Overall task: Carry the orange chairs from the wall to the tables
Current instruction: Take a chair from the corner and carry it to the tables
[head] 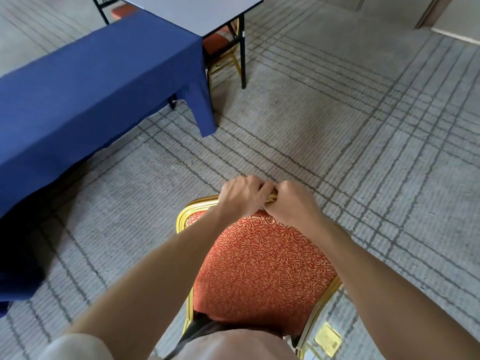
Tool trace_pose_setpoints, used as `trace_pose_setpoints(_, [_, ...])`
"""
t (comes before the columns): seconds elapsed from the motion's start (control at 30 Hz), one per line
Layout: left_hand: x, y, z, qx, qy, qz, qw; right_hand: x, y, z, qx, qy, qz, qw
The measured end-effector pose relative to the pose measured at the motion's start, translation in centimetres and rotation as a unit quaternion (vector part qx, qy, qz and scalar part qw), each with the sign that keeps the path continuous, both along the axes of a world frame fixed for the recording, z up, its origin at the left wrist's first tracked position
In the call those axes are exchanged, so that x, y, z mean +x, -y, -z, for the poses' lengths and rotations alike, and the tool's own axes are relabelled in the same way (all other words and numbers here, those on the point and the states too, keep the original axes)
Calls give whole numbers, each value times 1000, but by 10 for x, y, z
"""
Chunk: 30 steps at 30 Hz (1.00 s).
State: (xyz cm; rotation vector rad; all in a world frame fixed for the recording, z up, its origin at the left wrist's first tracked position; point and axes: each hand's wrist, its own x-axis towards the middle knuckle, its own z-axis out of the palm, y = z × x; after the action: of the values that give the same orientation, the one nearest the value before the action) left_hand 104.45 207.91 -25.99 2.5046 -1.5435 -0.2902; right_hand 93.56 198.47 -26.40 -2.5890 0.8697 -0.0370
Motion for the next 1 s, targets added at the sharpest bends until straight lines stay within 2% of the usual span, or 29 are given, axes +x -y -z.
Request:
trace_pose_setpoints(0.13, [23, 19, 6, 10, -93, -31, 995, 23, 15, 1, 17, -45, 8, 999])
trace_pose_setpoints(0.2, [42, 18, 2, 9, -105, -2, 994, 45, 17, -4, 9, -60, -6, 998])
trace_pose_setpoints(0.33, [97, 7, -17, -11, -131, -52, 990, 105, 14, -26, 6, -55, -65, 996])
trace_pose_setpoints(0.57, [172, -16, -63, -57, -46, -132, 989, 204, 12, -67, -99, 35, -189, 976])
trace_pose_setpoints(0.7, [193, -19, -60, -58, 47, -107, 991, 234, 21, -64, -152, 70, -250, 954])
trace_pose_setpoints(0.83, [209, -7, -51, -66, 44, -121, 989, 260, 39, -49, -177, 87, -291, 936])
trace_pose_setpoints(1.0, [249, 34, -39, -42, 19, -201, 979, 315, 86, -37, -160, 62, -370, 913])
